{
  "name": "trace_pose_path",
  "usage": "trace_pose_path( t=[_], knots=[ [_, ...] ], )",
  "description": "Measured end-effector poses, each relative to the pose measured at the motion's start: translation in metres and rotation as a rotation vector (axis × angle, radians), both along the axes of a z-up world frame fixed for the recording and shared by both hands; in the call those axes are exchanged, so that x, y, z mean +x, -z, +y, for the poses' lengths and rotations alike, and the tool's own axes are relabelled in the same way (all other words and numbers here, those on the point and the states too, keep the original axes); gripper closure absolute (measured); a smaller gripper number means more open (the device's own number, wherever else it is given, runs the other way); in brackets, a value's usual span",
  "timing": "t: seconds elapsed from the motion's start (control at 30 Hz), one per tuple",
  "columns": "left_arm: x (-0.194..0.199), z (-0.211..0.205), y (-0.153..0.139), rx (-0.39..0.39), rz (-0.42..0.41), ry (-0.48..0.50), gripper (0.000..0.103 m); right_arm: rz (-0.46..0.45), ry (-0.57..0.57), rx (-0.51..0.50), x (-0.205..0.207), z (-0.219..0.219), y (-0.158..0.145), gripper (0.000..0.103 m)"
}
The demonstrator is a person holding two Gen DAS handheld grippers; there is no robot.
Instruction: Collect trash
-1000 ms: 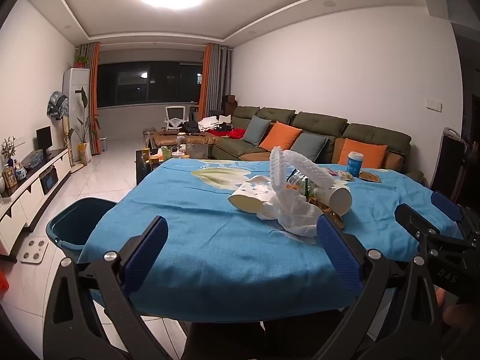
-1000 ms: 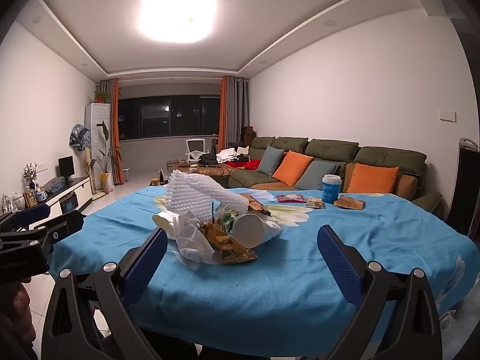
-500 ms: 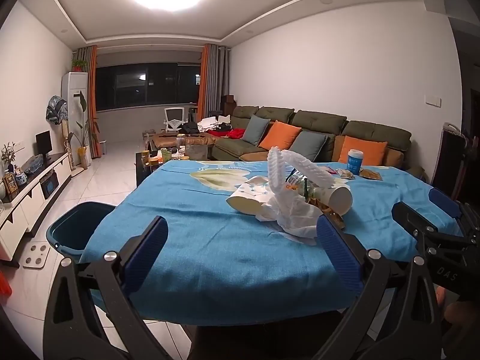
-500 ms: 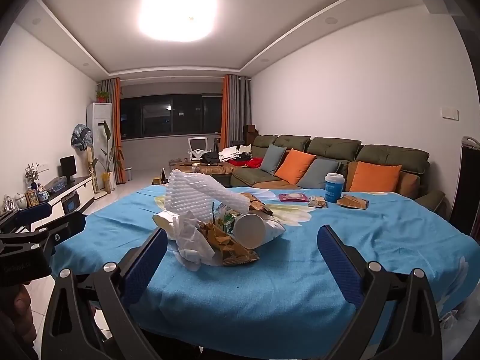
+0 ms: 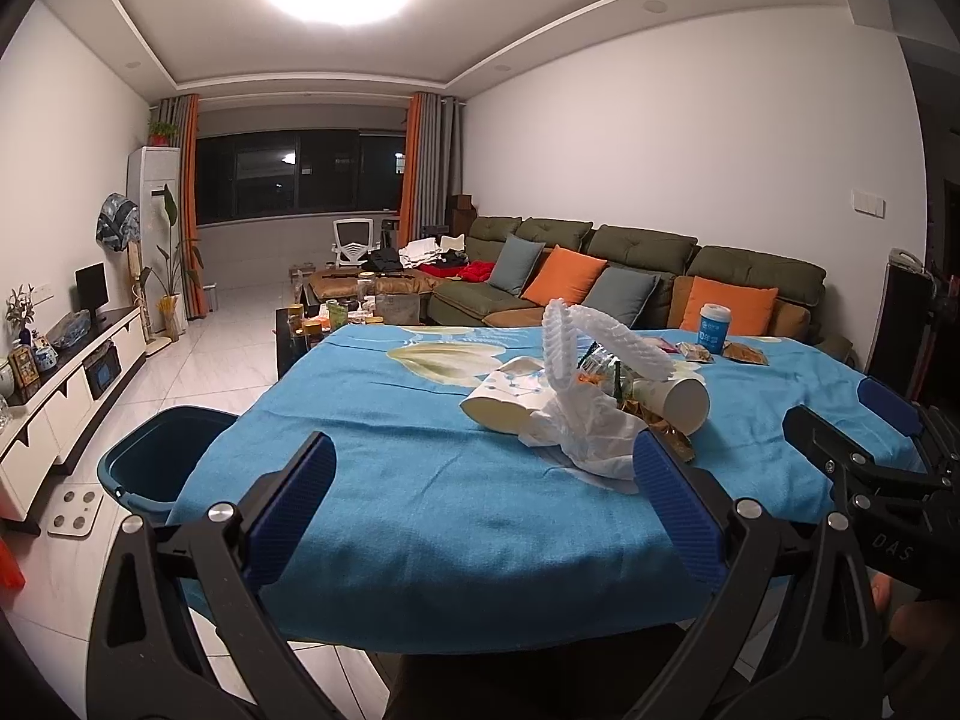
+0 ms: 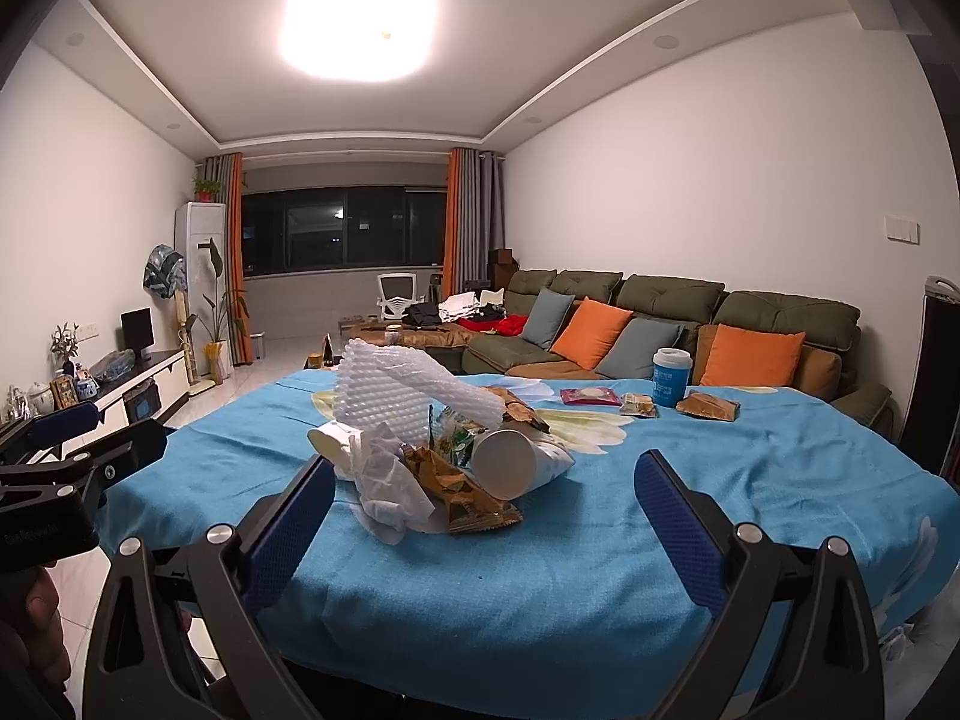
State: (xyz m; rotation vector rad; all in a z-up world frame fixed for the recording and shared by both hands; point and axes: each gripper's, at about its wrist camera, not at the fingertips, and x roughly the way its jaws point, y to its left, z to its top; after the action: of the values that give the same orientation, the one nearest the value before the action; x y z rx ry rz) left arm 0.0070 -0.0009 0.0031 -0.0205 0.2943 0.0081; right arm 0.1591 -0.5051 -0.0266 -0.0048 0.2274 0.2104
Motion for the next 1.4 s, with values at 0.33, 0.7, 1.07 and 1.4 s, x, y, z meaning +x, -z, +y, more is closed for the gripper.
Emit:
trace_pose_path(
  t=[0.33, 0.7, 1.07, 1.4],
  knots=[
    [-0.002, 0.002, 0.001, -0.007, -0.006, 0.002, 0.005, -0.008, 0.01, -0.005, -0.004, 0.002, -0.003, 0.007],
    [-0.009, -0.001, 0.0, -0.006, -0.016, 0.007, 0.005, -0.013, 0.019, -0.008, -0.012, 0.0, -0.005, 0.007],
    [-0.012, -0.012, -0.005, 0.007, -0.04, 0.018, 0.005, -0.033, 0.04, 0.002, -0.02, -0.007, -0.008, 0.007],
    [-0.023, -0.003, -0.009, 0.008, -0.059, 0.009, 0.005, -0.051, 0.037, 0.011, -0.025, -0.009, -0.012, 0.007]
  ],
)
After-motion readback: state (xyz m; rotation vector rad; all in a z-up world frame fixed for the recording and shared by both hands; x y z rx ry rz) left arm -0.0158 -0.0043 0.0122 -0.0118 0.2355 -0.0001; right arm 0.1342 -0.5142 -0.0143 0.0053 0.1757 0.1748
